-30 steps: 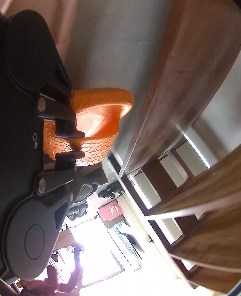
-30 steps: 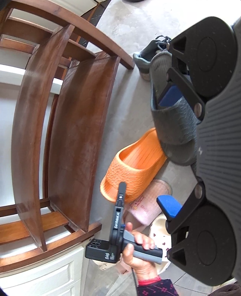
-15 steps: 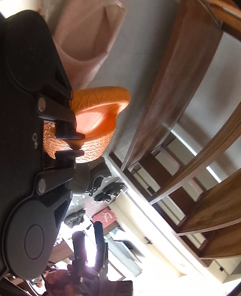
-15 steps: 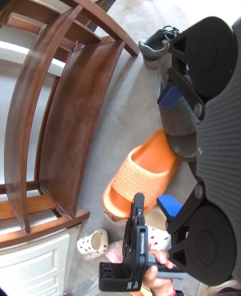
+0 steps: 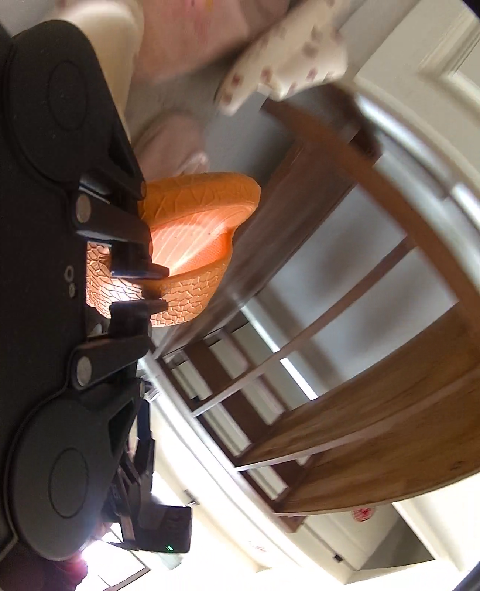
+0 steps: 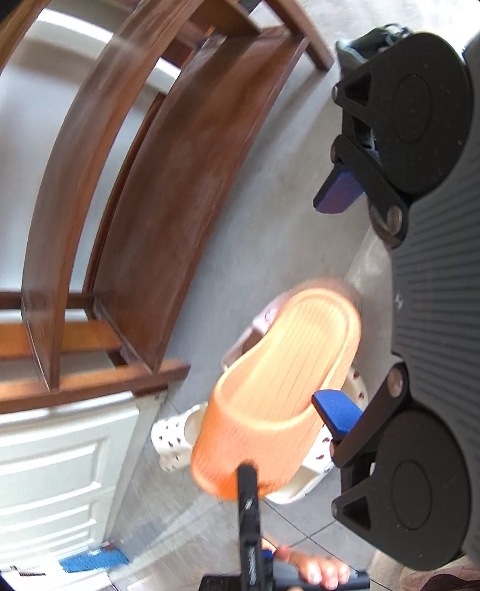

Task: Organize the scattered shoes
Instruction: 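Carry the second orange slide and place it beside the first one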

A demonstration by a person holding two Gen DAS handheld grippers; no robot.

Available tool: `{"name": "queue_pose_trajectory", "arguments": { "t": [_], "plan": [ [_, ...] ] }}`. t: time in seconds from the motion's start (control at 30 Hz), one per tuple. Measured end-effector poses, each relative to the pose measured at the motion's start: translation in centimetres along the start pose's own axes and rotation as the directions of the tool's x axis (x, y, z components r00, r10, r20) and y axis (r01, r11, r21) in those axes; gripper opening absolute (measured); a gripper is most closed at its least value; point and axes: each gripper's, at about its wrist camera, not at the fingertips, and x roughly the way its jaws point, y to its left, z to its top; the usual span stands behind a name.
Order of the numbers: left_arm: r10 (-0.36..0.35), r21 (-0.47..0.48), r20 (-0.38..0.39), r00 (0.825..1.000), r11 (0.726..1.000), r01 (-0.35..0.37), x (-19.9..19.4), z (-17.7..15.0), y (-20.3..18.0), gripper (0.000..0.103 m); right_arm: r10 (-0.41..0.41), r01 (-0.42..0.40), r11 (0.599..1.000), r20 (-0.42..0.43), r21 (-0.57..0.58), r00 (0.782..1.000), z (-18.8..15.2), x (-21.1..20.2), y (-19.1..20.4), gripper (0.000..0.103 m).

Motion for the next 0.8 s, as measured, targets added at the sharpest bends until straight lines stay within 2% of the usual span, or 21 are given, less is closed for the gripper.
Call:
{"name": "queue_pose_trajectory", "arguments": {
  "t": [0.17, 0.3, 0.47, 0.73, 0.8],
  "plan": [
    [0.072, -0.053, 0.117, 0.991, 0.996, -0.066, -6.9, 0.4, 1.6, 0.008, 0.052, -0.053, 0.993, -0.009, -0.108, 0.999, 1.5, 2.1, 4.2, 0.102],
    [0.139, -0.104, 0.2, 0.97, 0.987, -0.12, -11.8, 0.2, 2.6, 0.008, 0.098, -0.099, 0.98, -0.013, -0.174, 0.995, 3.1, 4.0, 7.7, 0.102],
    [0.241, -0.192, 0.285, 0.928, 0.963, -0.191, -17.1, -0.3, 4.2, 0.008, 0.139, -0.142, 0.962, -0.031, -0.232, 0.99, 4.6, 6.0, 11.2, 0.102],
    [0.377, -0.313, 0.325, 0.867, 0.908, -0.278, -22.5, -2.3, 6.2, 0.008, 0.174, -0.187, 0.928, -0.068, -0.322, 0.982, 5.2, 7.7, 15.5, 0.102],
    [0.395, -0.333, 0.326, 0.859, 0.898, -0.287, -23.3, -2.9, 6.7, 0.008, 0.184, -0.2, 0.923, -0.079, -0.33, 0.98, 5.1, 7.9, 16.3, 0.102]
  ]
}}
